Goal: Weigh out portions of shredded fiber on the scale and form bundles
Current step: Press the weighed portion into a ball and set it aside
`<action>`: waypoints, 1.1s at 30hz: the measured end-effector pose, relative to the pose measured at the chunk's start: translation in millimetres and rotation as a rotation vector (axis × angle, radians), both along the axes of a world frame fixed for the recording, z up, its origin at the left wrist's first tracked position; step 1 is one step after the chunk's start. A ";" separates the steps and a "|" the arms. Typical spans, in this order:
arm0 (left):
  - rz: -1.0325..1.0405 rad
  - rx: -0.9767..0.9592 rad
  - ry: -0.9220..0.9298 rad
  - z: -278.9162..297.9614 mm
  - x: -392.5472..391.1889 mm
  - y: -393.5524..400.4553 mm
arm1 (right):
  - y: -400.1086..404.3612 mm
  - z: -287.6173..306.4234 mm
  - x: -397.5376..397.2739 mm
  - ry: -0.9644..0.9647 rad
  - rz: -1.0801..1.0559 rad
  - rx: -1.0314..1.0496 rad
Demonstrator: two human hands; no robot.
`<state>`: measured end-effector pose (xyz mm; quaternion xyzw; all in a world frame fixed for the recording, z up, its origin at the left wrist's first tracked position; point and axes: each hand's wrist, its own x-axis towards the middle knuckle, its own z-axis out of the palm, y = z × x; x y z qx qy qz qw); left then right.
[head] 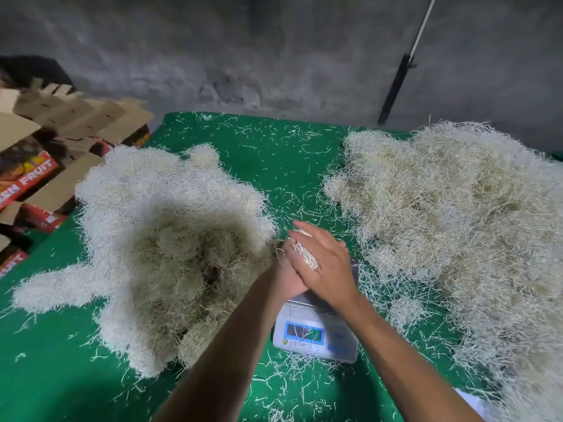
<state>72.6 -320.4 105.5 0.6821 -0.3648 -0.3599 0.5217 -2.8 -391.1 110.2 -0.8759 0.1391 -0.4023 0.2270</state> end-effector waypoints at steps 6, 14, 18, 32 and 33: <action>0.202 -0.218 1.032 8.9 1.6 4.9 | -36.1 64.2 13.6 -0.346 -0.221 0.709; 0.306 -0.331 1.370 -3.0 4.7 8.7 | -68.4 106.1 17.0 -0.861 -0.298 0.804; 0.274 -0.292 1.390 -8.3 -12.1 6.3 | -35.6 77.2 42.3 0.192 -0.100 0.643; 0.185 -0.153 1.351 -21.8 -42.9 -35.6 | -53.8 -3.6 -26.5 0.192 -0.257 0.665; 0.190 -0.122 1.331 -22.0 -47.9 -46.2 | -62.6 -14.7 -39.0 0.211 -0.304 0.657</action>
